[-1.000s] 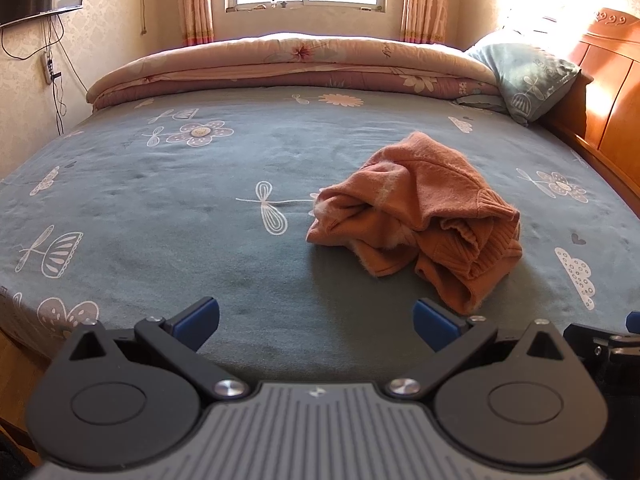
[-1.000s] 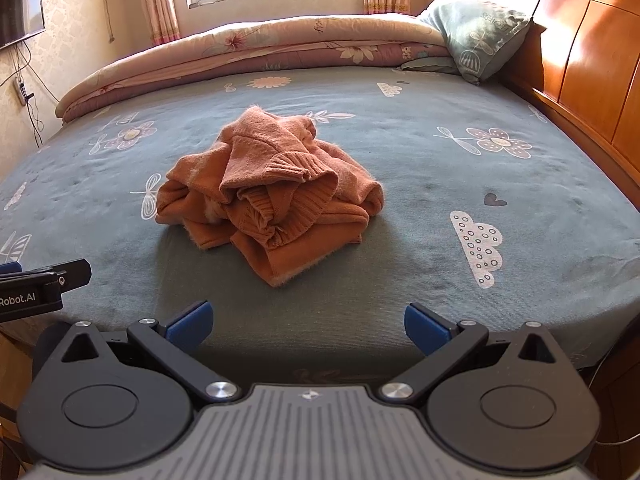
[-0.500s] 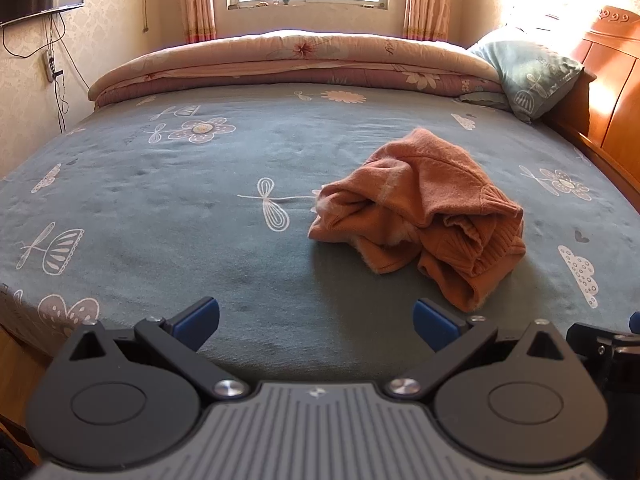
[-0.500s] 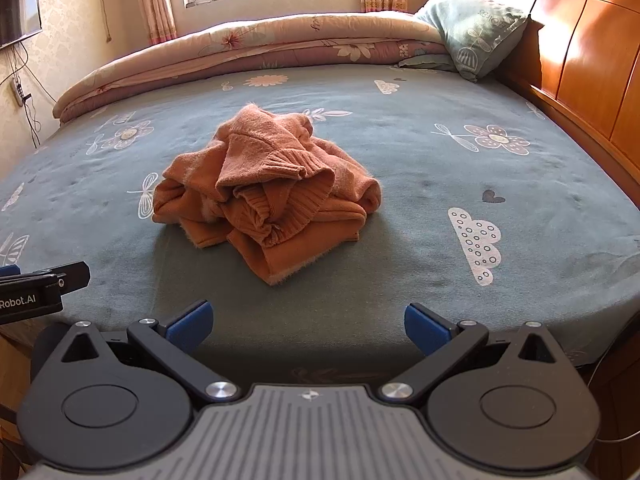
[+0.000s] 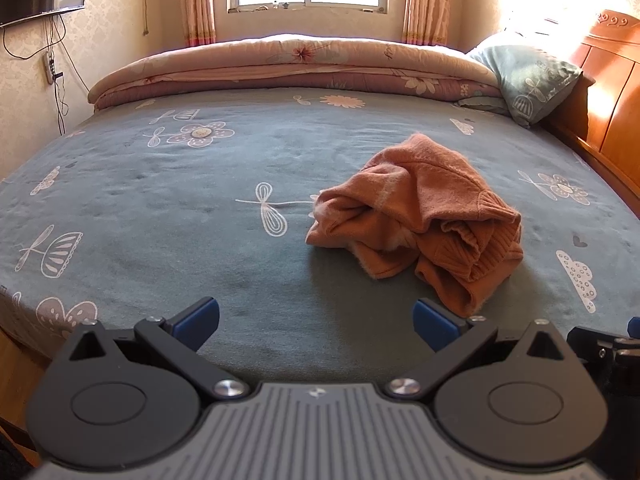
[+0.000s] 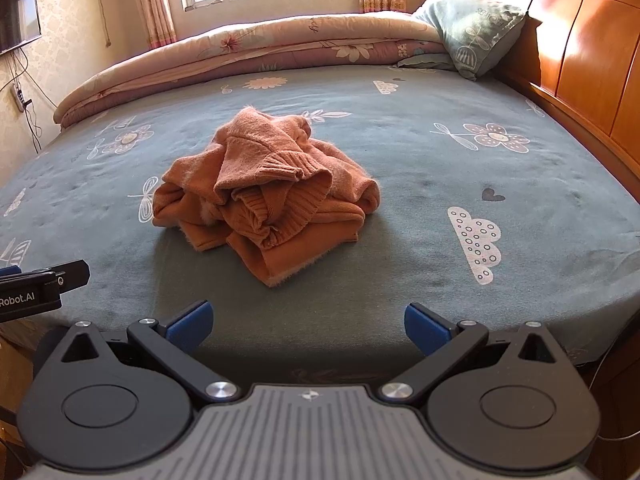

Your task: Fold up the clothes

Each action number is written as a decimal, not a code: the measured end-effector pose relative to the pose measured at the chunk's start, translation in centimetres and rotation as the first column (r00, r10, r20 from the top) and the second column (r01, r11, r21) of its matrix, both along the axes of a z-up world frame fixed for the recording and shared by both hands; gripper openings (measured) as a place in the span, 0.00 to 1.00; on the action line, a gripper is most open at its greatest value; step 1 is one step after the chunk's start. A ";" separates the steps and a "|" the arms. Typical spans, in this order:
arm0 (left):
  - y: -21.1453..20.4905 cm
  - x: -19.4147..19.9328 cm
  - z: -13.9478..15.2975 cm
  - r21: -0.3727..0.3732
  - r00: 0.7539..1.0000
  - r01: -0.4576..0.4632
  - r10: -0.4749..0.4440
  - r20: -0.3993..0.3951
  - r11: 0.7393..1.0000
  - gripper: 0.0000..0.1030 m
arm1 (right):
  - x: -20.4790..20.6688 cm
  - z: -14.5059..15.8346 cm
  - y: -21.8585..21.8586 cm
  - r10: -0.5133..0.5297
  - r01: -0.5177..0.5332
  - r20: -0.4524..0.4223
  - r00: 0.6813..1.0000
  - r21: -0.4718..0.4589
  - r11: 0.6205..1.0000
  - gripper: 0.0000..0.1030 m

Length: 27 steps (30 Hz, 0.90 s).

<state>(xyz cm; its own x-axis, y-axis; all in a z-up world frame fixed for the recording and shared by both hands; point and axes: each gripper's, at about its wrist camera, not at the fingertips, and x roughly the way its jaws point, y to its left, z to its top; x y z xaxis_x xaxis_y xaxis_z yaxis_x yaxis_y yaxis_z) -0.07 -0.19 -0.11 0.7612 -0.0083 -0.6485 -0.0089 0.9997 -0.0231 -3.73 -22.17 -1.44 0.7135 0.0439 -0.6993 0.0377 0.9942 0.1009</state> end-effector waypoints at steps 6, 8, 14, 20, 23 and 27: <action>0.4 0.6 -0.3 -0.004 0.999 -0.026 0.026 -0.027 1.000 1.00 | -0.1 -0.1 -0.3 0.006 -0.006 0.006 1.000 0.011 1.000 1.00; 0.3 0.5 -0.2 -0.002 1.000 -0.022 0.022 -0.013 1.000 1.00 | -0.2 0.0 -0.5 0.010 -0.010 0.013 1.000 0.018 1.000 1.00; -0.3 0.7 -0.1 0.022 1.000 0.001 -0.001 -0.004 1.000 1.00 | 0.3 -0.3 -1.0 0.003 -0.003 0.007 1.000 0.048 0.999 1.00; -0.4 1.0 -0.2 -0.003 1.000 0.027 -0.027 -0.003 1.000 1.00 | 0.0 -0.2 -1.2 0.008 -0.009 0.029 1.000 0.063 0.998 1.00; -0.4 1.1 -0.4 -0.007 0.999 0.033 -0.033 -0.009 0.999 1.00 | -0.1 -0.2 -1.6 0.009 -0.013 0.043 0.999 0.088 0.996 1.00; -0.4 1.3 -0.6 -0.013 1.000 0.029 -0.029 -0.012 0.999 1.00 | 0.0 -0.3 -2.1 0.003 -0.008 0.051 0.999 0.114 0.993 1.00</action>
